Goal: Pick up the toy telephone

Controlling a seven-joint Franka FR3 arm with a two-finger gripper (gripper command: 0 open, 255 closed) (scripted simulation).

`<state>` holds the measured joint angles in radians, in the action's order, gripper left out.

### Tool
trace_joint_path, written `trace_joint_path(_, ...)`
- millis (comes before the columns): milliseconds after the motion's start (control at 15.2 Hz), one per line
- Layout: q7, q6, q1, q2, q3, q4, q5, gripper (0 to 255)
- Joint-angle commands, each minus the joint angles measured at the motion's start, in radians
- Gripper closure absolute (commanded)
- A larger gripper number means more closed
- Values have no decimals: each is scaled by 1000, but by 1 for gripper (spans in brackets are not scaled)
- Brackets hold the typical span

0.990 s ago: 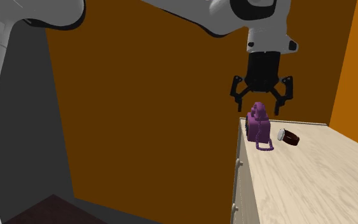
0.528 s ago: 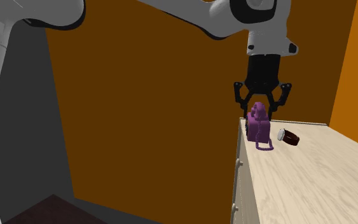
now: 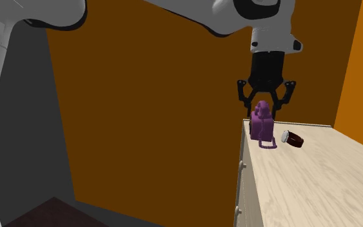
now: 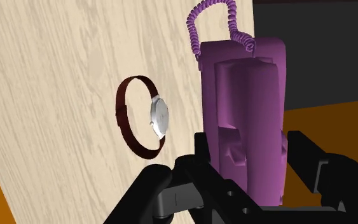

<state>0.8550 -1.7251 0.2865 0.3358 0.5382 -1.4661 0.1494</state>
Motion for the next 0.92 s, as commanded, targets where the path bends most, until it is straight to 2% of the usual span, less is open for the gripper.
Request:
trace_joint_path(0, 0, 27, 4, 2, 1, 29, 0, 255)
trace_joint_path(726, 3, 191, 33, 32, 4, 221, 14, 255)
trace_joint_path(858, 3, 193, 34, 32, 4, 224, 14, 255)
